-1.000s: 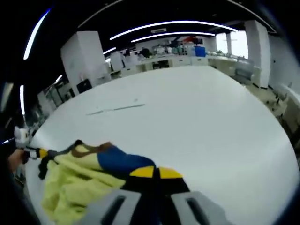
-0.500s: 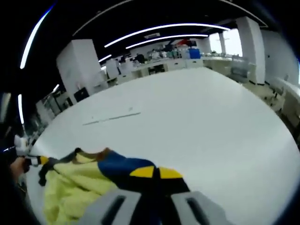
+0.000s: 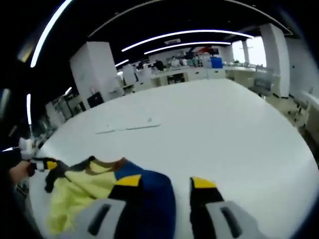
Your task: Fold the garment on the visible template until the final outline fits inside the template.
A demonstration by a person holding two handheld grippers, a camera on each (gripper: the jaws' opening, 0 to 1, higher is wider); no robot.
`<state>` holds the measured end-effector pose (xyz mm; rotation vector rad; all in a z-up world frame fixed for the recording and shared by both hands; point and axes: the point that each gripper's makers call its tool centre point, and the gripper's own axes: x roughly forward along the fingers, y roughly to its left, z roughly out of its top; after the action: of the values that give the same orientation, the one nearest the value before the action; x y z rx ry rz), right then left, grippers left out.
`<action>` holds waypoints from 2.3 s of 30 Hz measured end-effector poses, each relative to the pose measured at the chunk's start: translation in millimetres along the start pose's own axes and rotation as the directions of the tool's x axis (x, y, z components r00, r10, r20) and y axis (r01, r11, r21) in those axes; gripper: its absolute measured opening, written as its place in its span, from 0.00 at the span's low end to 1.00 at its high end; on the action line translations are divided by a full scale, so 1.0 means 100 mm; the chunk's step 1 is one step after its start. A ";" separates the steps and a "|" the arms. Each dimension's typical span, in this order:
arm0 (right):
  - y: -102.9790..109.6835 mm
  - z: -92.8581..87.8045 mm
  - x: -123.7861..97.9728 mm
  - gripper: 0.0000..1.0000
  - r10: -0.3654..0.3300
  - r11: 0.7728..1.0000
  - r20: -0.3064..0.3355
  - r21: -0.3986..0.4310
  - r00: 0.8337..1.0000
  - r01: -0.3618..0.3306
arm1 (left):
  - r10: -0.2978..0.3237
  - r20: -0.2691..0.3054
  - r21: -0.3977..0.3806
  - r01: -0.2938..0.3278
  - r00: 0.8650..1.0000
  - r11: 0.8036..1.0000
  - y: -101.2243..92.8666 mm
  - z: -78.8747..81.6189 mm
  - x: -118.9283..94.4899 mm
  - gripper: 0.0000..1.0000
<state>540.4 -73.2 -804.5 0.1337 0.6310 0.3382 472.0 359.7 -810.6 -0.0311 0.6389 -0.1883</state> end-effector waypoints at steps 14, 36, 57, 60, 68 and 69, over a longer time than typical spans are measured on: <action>0.31 -0.24 -0.31 0.89 0.069 0.997 -0.071 -0.022 0.995 -0.071 | -0.063 0.095 -0.017 0.064 0.993 0.998 -0.19 0.08 -0.31 0.76; 0.79 -0.71 -0.92 0.94 0.155 0.986 -0.109 -0.038 0.982 -0.160 | -0.189 0.103 0.006 0.190 0.976 0.982 -0.72 -0.29 -0.92 0.99; 1.15 -1.33 -1.27 0.63 0.202 0.973 -0.189 -0.076 0.961 -0.219 | -0.335 0.062 0.157 0.322 0.940 0.934 -1.67 -0.62 -1.18 0.82; 1.21 -1.43 -1.32 0.63 0.197 0.970 -0.210 -0.102 0.957 -0.222 | -0.358 0.055 0.165 0.345 0.932 0.924 -1.80 -0.68 -1.18 0.76; 1.22 -1.59 -1.43 0.56 0.168 0.980 -0.217 -0.071 0.962 -0.187 | -0.367 0.009 0.207 0.357 0.930 0.911 -2.00 -0.90 -1.03 0.71; 1.22 -1.62 -1.43 0.54 0.165 0.981 -0.221 -0.064 0.961 -0.184 | -0.368 0.009 0.208 0.358 0.930 0.910 -2.01 -0.91 -1.01 0.69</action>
<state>303.1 -5.4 -827.2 0.0723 0.8199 0.5546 304.9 184.0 -806.3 0.0435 0.5589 -0.6121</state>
